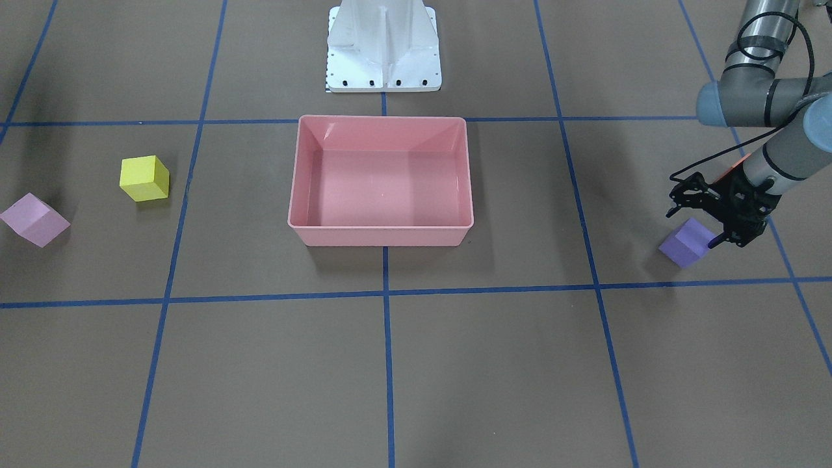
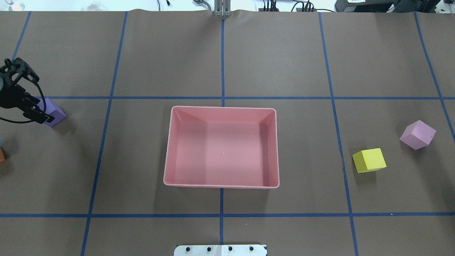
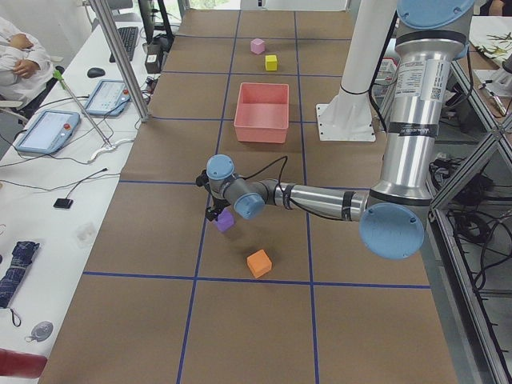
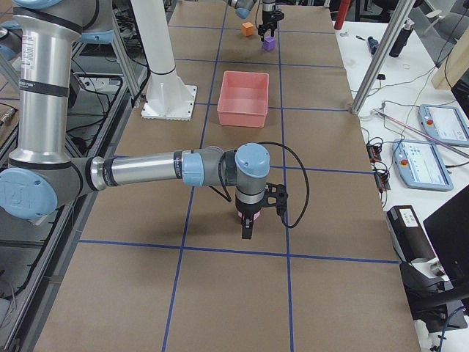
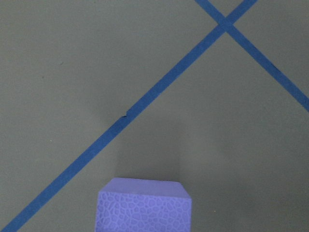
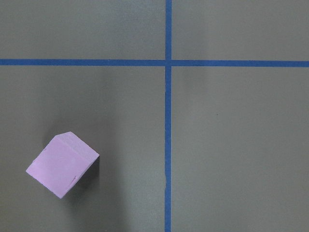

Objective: Place blocks into pink bin with both arms
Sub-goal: 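Lower the left gripper onto the purple cube and close on it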

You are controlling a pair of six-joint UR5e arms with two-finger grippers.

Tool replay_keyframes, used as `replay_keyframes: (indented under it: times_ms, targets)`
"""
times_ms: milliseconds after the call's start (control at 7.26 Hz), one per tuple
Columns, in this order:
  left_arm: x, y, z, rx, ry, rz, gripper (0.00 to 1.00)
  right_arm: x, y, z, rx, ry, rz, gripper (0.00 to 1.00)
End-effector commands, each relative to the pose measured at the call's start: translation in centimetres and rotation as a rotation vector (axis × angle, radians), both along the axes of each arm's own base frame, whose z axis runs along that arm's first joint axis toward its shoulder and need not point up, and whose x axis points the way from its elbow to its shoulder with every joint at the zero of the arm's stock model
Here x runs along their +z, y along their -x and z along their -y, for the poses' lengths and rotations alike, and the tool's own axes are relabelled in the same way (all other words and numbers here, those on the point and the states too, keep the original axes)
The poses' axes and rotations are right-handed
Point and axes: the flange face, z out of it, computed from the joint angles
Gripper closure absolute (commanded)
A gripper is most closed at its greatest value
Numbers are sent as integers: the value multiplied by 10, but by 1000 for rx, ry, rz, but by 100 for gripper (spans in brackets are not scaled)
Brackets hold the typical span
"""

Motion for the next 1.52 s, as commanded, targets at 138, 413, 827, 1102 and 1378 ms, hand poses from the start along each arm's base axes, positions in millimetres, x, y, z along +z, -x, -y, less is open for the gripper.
replay_keyframes:
  times_ms: [138, 413, 827, 1102, 1378]
  targets:
    - [2, 18, 9, -47, 11, 11, 0, 1, 0, 0, 0, 1, 0, 0]
    - [13, 17, 12, -66, 15, 44, 0, 2, 0, -1, -1, 3, 0, 0]
    - [12, 14, 15, -77, 29, 39, 0, 4, 0, -3, -3, 6, 0, 0]
    - [8, 5, 16, -82, 42, 31, 0, 5, 0, -4, -3, 9, -1, 0]
    - [21, -4, 18, -66, 56, 46, 0, 5, 0, -4, -3, 9, -1, 0]
